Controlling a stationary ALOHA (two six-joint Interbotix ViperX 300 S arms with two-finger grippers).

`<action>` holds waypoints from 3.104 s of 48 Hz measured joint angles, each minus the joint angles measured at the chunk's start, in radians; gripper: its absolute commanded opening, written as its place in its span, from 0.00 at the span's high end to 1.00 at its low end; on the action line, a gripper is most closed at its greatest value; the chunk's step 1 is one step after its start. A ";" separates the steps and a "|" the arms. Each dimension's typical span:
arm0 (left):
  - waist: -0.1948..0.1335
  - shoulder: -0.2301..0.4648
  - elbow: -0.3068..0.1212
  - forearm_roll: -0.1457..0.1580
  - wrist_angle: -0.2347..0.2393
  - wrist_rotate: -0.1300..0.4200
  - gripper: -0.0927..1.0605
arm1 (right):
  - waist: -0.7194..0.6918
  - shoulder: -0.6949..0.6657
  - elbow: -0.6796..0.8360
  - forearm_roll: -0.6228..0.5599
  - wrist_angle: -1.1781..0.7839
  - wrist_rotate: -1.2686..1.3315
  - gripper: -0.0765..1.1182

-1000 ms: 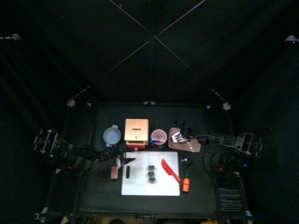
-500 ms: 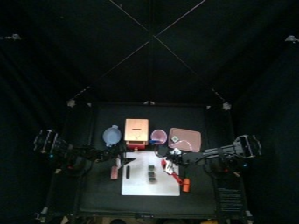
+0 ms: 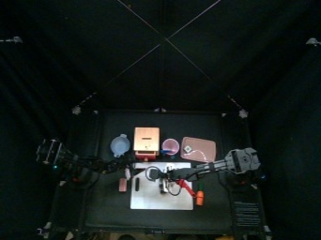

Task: Place sushi on board then cut the sushi with the knife then place the pieces on the plate
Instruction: Place the 4 sushi pieces on the plate

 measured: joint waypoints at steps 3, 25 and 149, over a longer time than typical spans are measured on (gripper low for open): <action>-0.002 0.000 0.000 -0.011 -0.002 0.002 0.17 | -0.011 0.011 -0.011 0.009 -0.006 -0.025 0.23; -0.002 0.000 0.009 -0.021 -0.002 0.002 0.17 | -0.049 0.029 -0.020 0.035 -0.029 -0.043 0.23; 0.002 0.002 0.012 -0.080 0.054 0.002 0.17 | -0.623 -0.476 0.620 -0.026 -0.265 0.379 0.24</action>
